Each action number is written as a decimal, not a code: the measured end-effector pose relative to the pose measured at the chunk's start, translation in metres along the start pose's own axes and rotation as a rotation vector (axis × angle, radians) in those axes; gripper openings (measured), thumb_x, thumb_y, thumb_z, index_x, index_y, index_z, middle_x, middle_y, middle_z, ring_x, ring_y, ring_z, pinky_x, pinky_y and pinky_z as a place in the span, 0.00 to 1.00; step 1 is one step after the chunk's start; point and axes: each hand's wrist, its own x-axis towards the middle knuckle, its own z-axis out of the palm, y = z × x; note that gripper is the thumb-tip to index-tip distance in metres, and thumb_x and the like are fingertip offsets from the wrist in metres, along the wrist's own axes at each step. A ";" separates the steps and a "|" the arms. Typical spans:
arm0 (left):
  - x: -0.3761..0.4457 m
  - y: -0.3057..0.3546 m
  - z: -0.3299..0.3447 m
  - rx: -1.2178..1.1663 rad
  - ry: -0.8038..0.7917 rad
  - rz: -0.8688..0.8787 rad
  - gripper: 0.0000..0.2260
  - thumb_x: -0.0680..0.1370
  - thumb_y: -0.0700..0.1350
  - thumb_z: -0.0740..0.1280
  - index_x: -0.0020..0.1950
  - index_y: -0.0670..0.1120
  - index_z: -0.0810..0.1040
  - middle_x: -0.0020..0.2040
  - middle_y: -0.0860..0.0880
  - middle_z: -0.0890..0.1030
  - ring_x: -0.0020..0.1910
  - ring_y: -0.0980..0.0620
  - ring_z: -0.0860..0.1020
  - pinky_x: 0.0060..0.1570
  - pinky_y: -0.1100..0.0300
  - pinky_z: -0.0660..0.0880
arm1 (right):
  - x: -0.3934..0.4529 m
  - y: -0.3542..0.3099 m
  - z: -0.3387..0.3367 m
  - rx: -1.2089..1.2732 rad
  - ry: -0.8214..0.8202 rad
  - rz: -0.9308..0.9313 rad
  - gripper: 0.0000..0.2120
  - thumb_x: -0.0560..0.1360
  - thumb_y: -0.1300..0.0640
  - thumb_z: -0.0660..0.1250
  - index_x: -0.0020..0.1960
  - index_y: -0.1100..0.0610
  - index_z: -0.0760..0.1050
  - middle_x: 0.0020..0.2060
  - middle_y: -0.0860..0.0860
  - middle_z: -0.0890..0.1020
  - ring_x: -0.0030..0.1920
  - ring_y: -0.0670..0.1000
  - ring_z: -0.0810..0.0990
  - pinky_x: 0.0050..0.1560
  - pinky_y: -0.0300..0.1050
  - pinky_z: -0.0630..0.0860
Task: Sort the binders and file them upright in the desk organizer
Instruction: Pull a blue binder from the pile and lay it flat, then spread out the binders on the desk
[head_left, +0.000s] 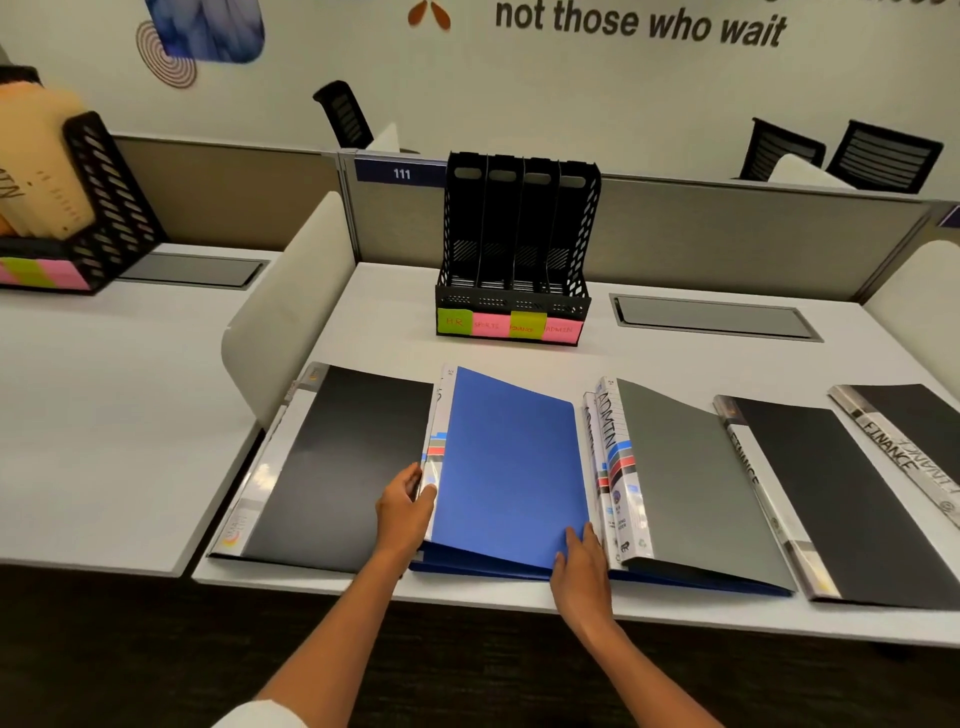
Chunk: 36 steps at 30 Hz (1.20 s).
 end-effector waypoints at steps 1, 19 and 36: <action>-0.001 0.001 0.002 0.010 0.005 0.003 0.23 0.80 0.43 0.65 0.74 0.45 0.65 0.67 0.46 0.75 0.56 0.51 0.79 0.38 0.65 0.79 | -0.002 0.001 -0.001 0.013 0.000 -0.013 0.25 0.83 0.57 0.56 0.78 0.55 0.55 0.79 0.53 0.49 0.78 0.54 0.46 0.75 0.49 0.56; -0.066 0.047 0.137 0.885 0.020 0.516 0.33 0.81 0.57 0.59 0.80 0.47 0.47 0.80 0.48 0.48 0.79 0.49 0.45 0.77 0.47 0.43 | -0.002 0.070 -0.110 0.068 0.252 -0.524 0.35 0.80 0.46 0.60 0.77 0.45 0.42 0.78 0.46 0.41 0.78 0.48 0.42 0.76 0.49 0.53; -0.167 0.074 0.366 1.018 -0.339 0.754 0.37 0.77 0.68 0.50 0.77 0.57 0.33 0.77 0.52 0.29 0.76 0.50 0.29 0.75 0.44 0.36 | 0.011 0.291 -0.216 -0.273 0.352 -0.132 0.38 0.74 0.27 0.41 0.77 0.41 0.34 0.77 0.51 0.34 0.77 0.58 0.36 0.74 0.65 0.43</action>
